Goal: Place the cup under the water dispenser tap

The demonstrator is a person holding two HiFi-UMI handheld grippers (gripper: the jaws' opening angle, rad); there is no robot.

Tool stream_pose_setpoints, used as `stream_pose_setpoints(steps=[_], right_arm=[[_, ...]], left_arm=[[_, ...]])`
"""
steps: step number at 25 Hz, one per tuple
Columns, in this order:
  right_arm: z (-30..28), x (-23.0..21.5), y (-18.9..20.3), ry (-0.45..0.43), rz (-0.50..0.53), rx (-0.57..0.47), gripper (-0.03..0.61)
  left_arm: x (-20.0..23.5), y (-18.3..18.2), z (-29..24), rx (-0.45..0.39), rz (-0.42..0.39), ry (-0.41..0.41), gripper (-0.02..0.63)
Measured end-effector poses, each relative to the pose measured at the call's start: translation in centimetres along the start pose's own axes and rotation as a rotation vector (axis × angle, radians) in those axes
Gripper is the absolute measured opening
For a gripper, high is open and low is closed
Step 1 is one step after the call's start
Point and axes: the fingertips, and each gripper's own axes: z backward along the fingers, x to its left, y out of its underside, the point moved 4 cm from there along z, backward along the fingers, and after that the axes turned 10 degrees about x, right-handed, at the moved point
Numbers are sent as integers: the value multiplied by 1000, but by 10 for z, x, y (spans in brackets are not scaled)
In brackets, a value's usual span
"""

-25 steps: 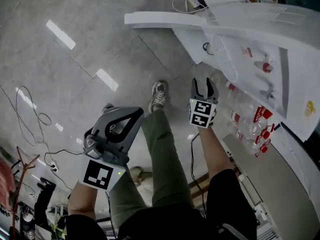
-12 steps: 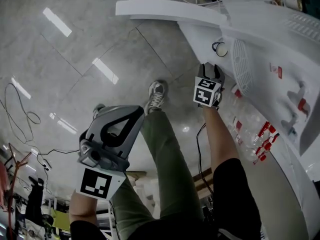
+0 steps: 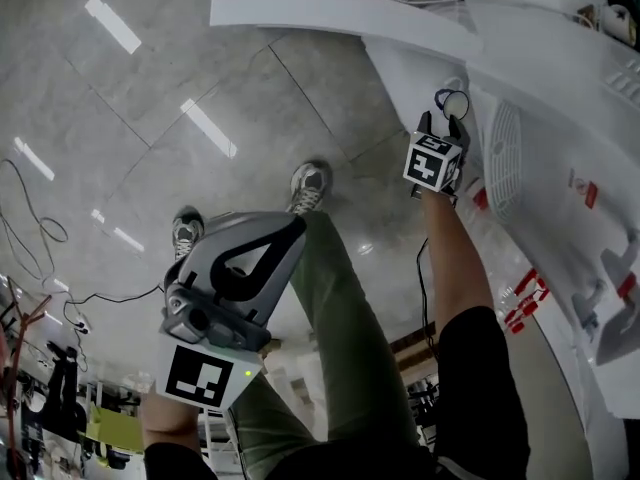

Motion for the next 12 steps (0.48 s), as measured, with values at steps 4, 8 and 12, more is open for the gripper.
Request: stream_pose_setpoints(steps=[4, 8, 12], right_arm=[[-21, -2, -8, -6, 30, 39, 198], [-42, 1, -14, -16, 59, 83, 196], [-58, -1, -16, 8, 28, 138, 196]], left_arm=[[1, 8, -11, 1, 21, 8, 20], [6, 19, -18, 22, 23, 15, 20], [11, 28, -23, 33, 32, 9, 20]])
